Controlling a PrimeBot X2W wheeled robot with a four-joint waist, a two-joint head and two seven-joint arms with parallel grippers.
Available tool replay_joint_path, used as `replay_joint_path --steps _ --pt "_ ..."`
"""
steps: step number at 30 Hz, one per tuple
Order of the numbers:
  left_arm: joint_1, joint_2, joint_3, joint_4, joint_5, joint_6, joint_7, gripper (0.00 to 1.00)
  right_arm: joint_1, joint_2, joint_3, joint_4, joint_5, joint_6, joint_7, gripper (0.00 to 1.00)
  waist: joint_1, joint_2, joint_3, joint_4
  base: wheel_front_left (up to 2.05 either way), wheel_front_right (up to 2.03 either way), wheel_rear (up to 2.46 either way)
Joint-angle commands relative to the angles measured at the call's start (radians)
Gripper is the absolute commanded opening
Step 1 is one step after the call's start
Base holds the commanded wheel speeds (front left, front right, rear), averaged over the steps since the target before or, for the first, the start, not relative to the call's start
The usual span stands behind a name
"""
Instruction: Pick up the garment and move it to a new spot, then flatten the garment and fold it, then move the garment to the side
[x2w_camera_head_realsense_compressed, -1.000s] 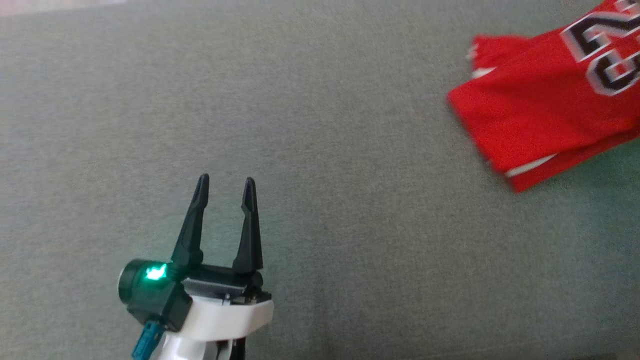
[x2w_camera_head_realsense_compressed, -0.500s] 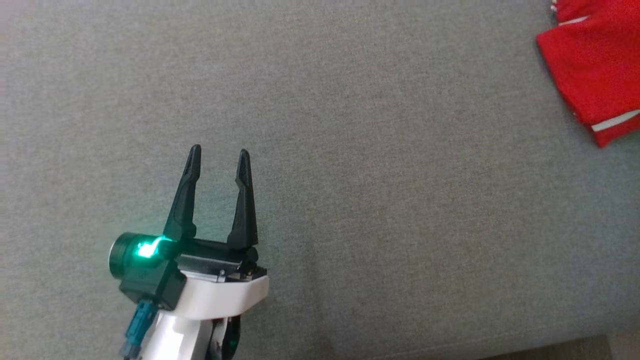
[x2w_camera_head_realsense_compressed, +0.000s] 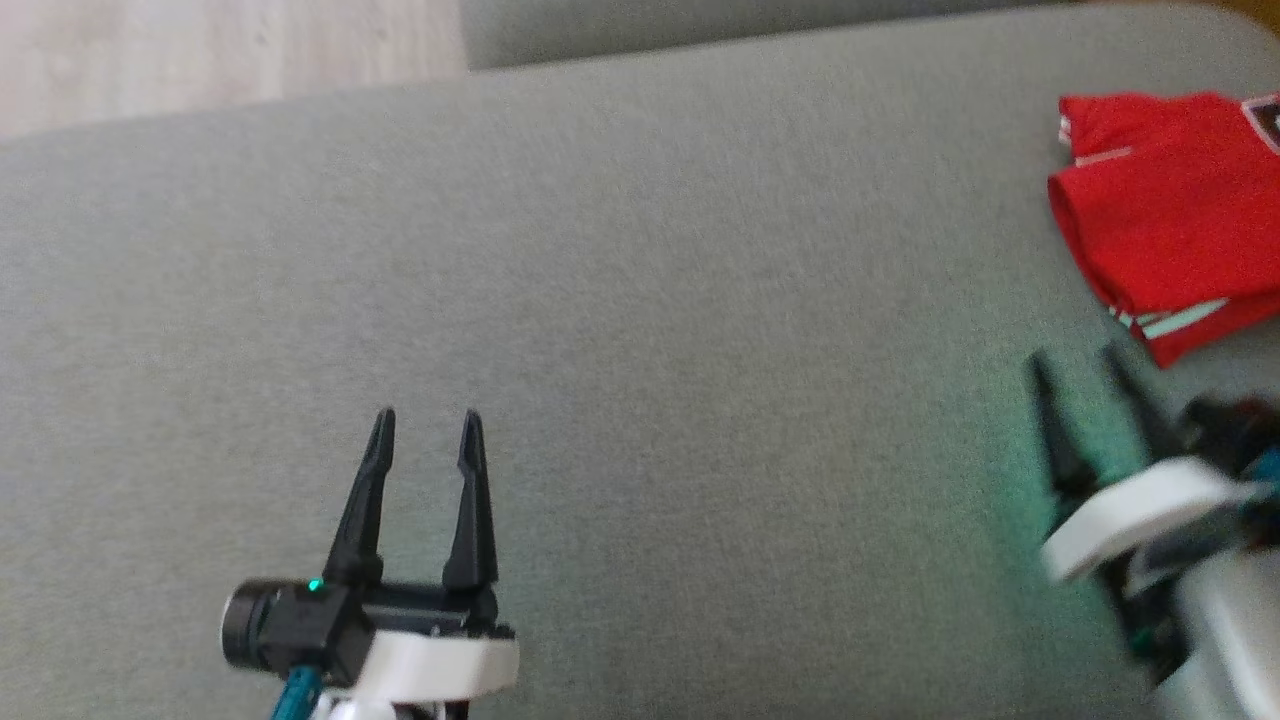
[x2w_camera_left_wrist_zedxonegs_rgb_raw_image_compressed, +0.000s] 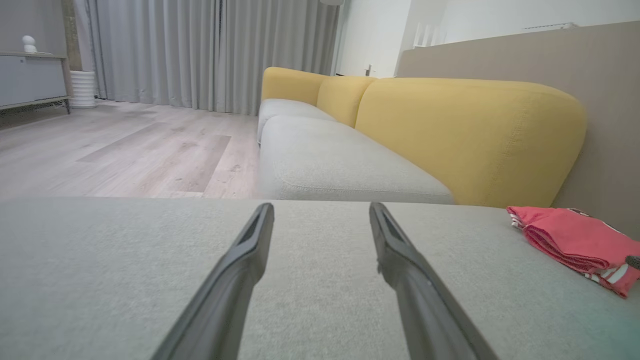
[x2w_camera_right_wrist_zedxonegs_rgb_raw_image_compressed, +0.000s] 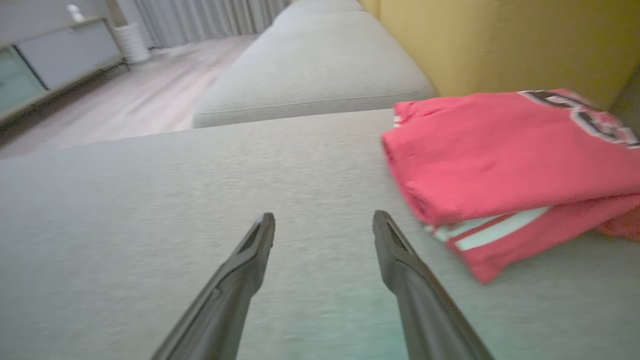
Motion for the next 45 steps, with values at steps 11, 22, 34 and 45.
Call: replay_joint_path --steps 11,22,34,45 --pt "0.115 -0.005 0.065 -0.004 0.039 0.012 -0.005 1.00 0.196 0.169 0.025 -0.112 -0.156 0.007 -0.215 1.00 0.0003 0.0000 -0.222 0.129 0.00 0.00 0.00" --pt "0.196 -0.005 0.098 0.003 0.092 -0.018 -0.005 1.00 0.399 0.265 -0.132 -0.261 -0.326 0.007 -0.216 1.00 0.0003 0.0000 -0.273 0.159 0.00 0.00 0.00" --pt "0.192 -0.005 0.110 0.035 0.097 -0.038 -0.005 1.00 0.424 0.273 -0.122 -0.253 -0.309 0.007 -0.216 1.00 0.0003 0.0000 -0.287 0.148 0.00 0.00 0.00" --pt "0.252 0.002 0.073 0.137 0.080 -0.038 0.002 0.00 0.449 0.281 -0.140 -0.152 -0.286 0.000 -0.198 0.00 0.0003 0.0000 -0.290 0.143 0.00 0.00 0.00"
